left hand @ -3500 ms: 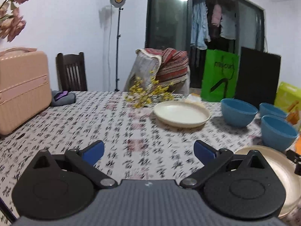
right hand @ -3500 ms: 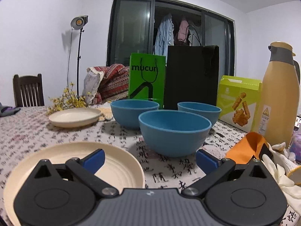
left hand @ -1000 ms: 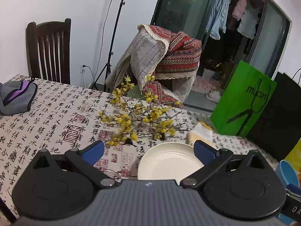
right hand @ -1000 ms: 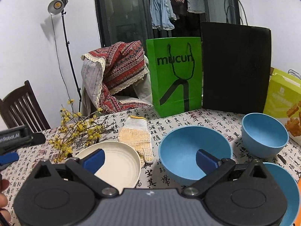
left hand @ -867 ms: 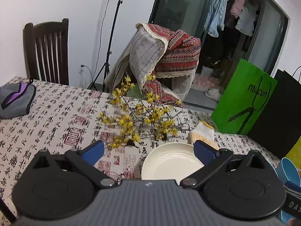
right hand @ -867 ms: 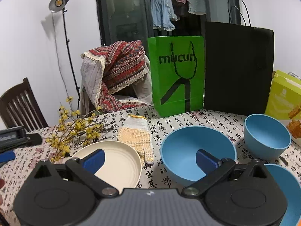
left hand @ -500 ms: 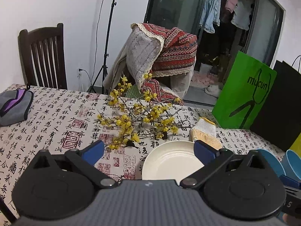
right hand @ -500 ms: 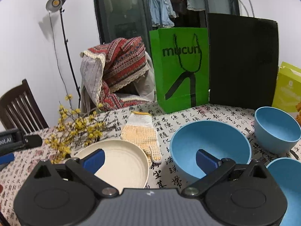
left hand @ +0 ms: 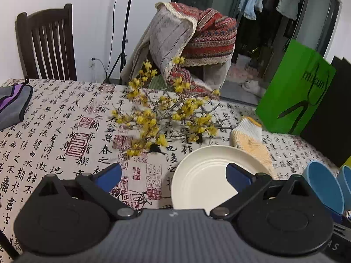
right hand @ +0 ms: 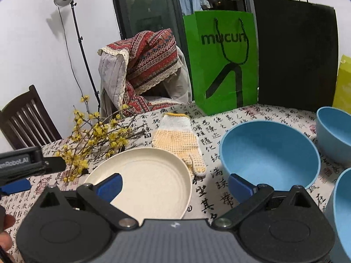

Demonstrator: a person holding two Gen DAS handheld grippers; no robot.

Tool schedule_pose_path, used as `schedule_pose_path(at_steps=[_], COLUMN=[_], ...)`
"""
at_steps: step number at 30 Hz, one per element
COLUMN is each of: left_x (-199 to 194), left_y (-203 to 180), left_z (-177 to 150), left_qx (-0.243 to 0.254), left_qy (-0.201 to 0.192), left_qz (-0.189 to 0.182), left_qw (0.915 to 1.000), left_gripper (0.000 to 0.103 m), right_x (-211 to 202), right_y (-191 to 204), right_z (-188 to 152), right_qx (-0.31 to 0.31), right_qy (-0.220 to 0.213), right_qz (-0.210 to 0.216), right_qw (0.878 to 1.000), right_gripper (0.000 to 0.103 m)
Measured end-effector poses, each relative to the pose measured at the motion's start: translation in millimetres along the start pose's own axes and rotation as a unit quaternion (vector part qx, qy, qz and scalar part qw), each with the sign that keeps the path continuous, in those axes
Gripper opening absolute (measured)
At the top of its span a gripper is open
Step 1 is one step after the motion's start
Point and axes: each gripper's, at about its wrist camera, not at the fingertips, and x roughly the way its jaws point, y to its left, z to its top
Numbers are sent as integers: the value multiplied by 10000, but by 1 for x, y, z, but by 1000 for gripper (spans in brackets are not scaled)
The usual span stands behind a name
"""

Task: Organize plates and bowls
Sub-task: 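Lower both grippers onto the rim of the cream plate beside the glove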

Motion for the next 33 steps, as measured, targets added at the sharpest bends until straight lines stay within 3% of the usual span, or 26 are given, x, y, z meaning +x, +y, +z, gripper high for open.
schedule_pose_path(at_steps=[8,18,23,27,29,33], left_x=[19,32,38,42,44,46], left_y=[7,2,-4,-7,-8,-6], left_z=[-3,-10,-14,-17,-18,-18], left_qx=[-178,15,168,234,250,214], left_qy=[245,325,370,432,456,498], left_qz=[46,144,178,211,207,175], left_qw=[9995,9994,9990,9986,9984,9984], left_gripper=[103,103,103,103,103,101], right_x=[11,21,30,36,38,50], right_y=[-2,-3,-4,-1,0,1], right_z=[-5,-3,-2,1,3,5], right_qx=[7,-72,-15,-89,-115,-180], right_qy=[70,265,405,507,564,771], right_qz=[-91,-79,-116,-141,-121,-203], right_qw=[9999,9996,9991,9986,9983,9967], right_gripper=[95,86,73,70,60,52])
